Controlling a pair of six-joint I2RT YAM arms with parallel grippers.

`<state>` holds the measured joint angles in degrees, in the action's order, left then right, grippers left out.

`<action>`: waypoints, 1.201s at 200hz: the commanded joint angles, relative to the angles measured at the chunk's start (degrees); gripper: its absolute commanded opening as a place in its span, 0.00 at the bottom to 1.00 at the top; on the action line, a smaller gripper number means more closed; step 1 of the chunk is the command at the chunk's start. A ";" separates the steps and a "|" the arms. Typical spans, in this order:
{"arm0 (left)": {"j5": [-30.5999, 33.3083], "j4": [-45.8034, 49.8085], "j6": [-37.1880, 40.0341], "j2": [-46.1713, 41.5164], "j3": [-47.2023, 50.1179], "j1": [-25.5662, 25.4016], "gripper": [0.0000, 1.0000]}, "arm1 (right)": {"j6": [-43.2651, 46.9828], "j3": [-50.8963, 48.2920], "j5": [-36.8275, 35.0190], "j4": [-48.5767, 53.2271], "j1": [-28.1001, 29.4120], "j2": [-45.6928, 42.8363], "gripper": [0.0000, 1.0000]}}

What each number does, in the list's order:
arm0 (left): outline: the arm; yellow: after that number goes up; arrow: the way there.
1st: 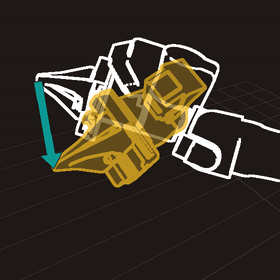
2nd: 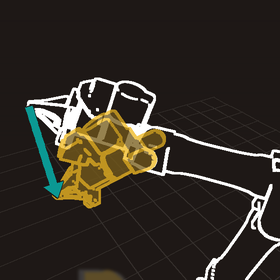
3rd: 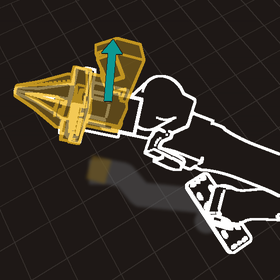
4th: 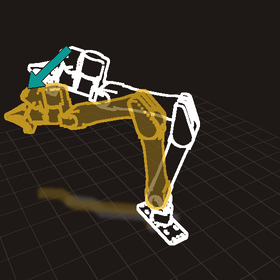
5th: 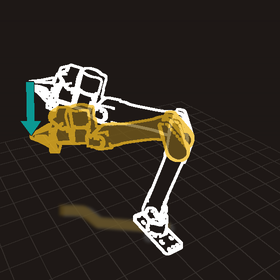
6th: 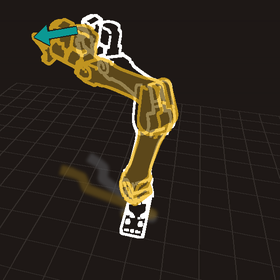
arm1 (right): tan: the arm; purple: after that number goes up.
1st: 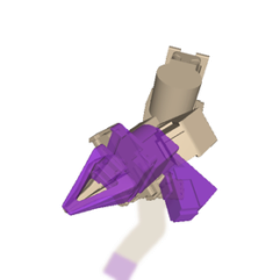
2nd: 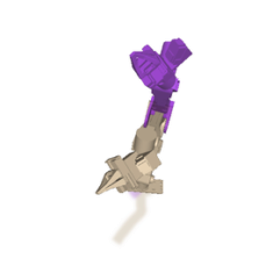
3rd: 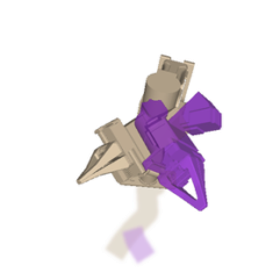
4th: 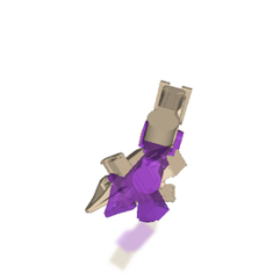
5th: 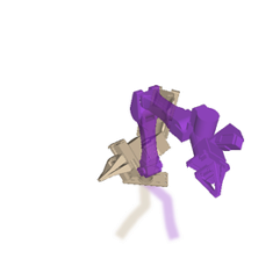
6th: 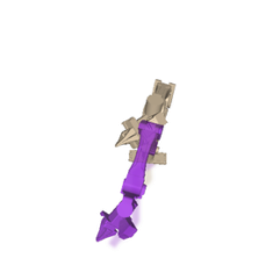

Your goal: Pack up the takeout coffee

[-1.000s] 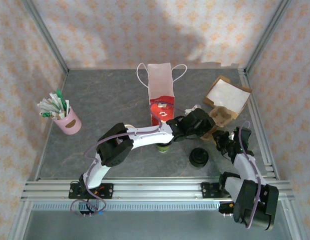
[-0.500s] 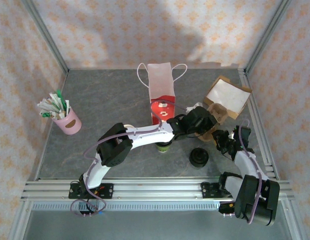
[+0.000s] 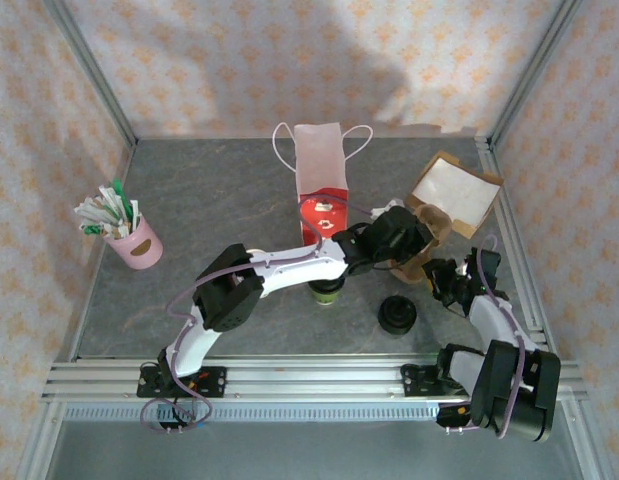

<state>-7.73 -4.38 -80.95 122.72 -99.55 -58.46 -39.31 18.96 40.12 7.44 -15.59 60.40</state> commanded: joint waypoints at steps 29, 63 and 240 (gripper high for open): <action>0.39 -1.07 1.05 1.04 -4.11 0.45 0.00 | 1.73 0.99 -3.65 5.73 -0.42 1.20 0.38; 0.28 -0.98 1.05 1.27 -4.66 0.44 0.00 | 2.17 1.63 -4.34 6.50 -0.44 1.87 0.38; -0.57 -1.30 0.57 1.94 -7.33 1.46 0.00 | 3.93 3.98 -6.37 8.99 -0.40 4.71 0.38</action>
<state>-8.62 -3.07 -80.97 125.10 -104.07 -57.82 -36.53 22.52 38.37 12.16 -15.59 63.83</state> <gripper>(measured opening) 0.045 0.383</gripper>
